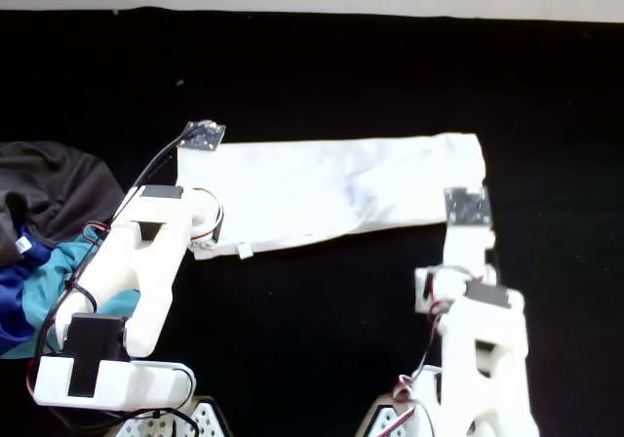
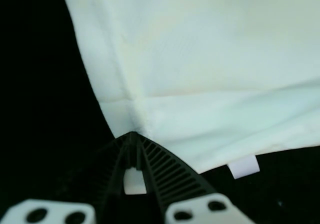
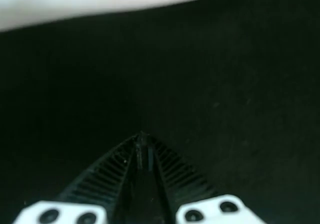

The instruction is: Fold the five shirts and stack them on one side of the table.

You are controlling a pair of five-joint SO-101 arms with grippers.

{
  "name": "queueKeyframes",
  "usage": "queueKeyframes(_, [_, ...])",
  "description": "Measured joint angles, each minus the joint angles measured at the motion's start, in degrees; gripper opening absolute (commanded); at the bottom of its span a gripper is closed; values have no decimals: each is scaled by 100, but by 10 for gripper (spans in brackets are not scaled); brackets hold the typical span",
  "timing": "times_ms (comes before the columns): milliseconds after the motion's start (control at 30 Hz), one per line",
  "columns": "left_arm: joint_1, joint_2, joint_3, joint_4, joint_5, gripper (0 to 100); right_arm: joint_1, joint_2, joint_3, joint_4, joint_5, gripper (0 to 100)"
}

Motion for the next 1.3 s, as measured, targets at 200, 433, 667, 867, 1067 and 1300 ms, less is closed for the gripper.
queueKeyframes(200, [0,0,0,0,0,10,0,-624,1090,-615,-9,9])
queueKeyframes(433, [0,0,0,0,0,11,0,-1090,1451,-747,-9,9])
queueKeyframes(667, [0,-369,-633,1064,-9,133,0,-1125,1468,-747,-9,7])
queueKeyframes(867, [-53,-651,-1582,2084,-9,266,0,-1125,1468,-747,-9,7])
queueKeyframes(1067, [-510,-642,-1635,1776,97,270,0,-1125,1468,-747,-9,7])
queueKeyframes(1300, [-659,633,-2171,1284,563,267,0,-1134,1495,-756,-9,7])
